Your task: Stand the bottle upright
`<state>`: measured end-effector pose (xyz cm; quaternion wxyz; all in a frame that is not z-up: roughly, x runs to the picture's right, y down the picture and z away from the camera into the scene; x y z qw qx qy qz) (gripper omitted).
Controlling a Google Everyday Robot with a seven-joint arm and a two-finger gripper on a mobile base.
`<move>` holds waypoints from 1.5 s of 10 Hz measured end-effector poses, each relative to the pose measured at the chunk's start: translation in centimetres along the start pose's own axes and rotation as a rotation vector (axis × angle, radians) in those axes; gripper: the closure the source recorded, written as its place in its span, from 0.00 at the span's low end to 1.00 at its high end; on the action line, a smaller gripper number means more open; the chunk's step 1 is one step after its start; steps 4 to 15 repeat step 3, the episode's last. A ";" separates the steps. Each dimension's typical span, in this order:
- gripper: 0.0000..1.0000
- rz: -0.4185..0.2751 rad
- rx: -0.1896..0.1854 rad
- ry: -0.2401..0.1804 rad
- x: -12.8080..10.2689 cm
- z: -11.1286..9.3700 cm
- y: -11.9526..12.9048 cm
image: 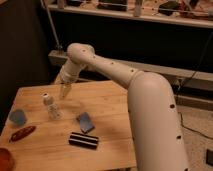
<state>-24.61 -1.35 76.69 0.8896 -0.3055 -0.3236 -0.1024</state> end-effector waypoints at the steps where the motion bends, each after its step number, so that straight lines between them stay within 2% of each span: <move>1: 0.36 0.026 0.018 0.017 -0.2 -0.4 -0.4; 3: 0.36 0.049 0.034 0.030 -0.3 -0.8 -0.7; 15: 0.36 0.049 0.034 0.030 -0.3 -0.8 -0.7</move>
